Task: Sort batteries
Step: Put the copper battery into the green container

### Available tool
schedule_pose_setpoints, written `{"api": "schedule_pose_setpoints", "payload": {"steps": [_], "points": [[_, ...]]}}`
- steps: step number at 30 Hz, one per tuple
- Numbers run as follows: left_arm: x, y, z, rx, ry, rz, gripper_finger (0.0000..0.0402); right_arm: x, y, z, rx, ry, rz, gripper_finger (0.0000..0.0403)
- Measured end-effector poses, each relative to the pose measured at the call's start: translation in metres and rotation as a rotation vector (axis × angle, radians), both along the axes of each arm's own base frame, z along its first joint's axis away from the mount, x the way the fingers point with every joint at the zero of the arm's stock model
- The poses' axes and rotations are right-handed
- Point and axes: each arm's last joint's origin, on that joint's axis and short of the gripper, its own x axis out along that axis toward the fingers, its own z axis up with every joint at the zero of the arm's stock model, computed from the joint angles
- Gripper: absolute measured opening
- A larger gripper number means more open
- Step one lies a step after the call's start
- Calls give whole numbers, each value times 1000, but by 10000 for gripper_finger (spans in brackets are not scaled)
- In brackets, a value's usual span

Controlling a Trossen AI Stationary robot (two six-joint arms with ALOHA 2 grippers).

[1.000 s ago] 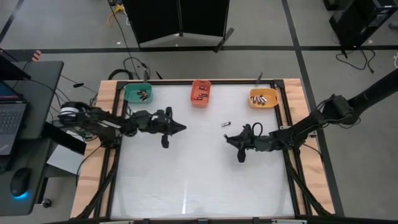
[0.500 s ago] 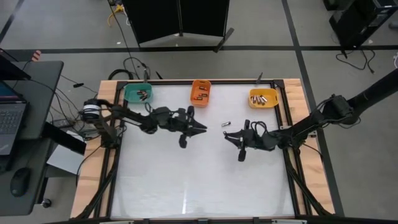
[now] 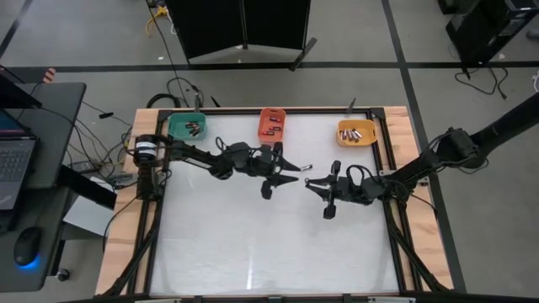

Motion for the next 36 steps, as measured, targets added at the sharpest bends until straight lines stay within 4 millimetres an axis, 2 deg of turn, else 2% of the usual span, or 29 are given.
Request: {"api": "schedule_pose_setpoints", "payload": {"steps": [8, 12, 16, 29, 36], "points": [[16, -11, 1, -3, -11, -33, 178, 0, -1, 2, -29, -7, -22, 60], [23, -11, 5, -1, -29, -23, 178, 0, -1, 2, -29, -7, -23, 60], [28, -10, 1, -4, -11, -14, 178, 0, -1, 2, -30, -12, -24, 60], [30, -14, 3, 28, -21, -19, 177, 0, -1, 2, -34, -12, -24, 60], [38, -17, 11, 54, -1, -48, 177, 0, -1, 2, -38, -11, -24, 60]]}}
